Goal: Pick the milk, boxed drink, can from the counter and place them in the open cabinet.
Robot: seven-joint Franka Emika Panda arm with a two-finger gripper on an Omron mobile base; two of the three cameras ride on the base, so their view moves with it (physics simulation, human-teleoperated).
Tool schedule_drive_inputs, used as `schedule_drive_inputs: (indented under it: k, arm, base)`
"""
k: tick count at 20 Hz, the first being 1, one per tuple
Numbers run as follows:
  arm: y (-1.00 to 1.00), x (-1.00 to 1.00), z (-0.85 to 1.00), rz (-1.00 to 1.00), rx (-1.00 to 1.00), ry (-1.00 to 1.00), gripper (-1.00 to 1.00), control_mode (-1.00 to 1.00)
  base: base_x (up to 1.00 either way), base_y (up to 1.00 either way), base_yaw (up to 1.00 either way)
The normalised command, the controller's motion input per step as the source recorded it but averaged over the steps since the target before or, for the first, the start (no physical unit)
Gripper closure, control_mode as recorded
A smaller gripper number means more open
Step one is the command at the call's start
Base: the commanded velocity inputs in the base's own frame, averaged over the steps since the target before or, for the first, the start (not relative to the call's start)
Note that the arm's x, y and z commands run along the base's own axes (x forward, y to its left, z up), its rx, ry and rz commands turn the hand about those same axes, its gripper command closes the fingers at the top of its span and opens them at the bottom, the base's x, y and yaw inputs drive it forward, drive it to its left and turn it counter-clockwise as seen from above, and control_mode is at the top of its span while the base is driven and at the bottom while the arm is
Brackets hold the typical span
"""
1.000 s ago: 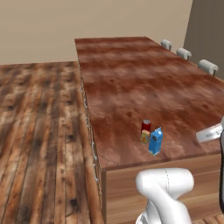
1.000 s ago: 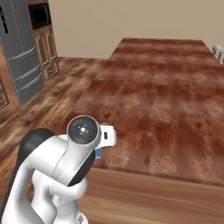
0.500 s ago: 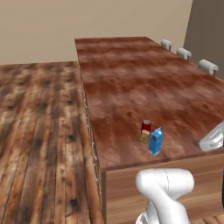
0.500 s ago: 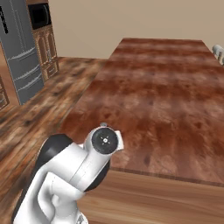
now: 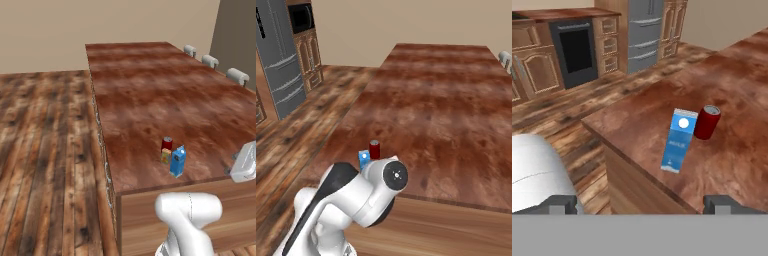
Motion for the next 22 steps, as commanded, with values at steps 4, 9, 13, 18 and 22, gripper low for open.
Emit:
schedule_drive_inputs:
  k: [4,9,13,18,22]
  arm:
    - [0.0,0.11,-0.32,0.14,0.0,-0.11,-1.0,-1.0]
    - [0.0,0.26,-0.3,0.1,0.0,-0.11,-1.0,-1.0]
    - [0.07,0.4,-0.11,0.05,0.0,-0.03,-1.0,-1.0]
    - [0.1,0.45,-0.03,0.02,0.0,0.0,-1.0,-1.0]
    - [0.05,0.26,-0.03,0.0,0.0,0.0,-1.0,-1.0]
  base:
    - [0.0,0.0,0.0]
    - [0.0,0.0,0.0]
    - [0.0,0.0,0.0]
    - [0.0,0.0,0.0]
    - [0.0,0.0,0.0]
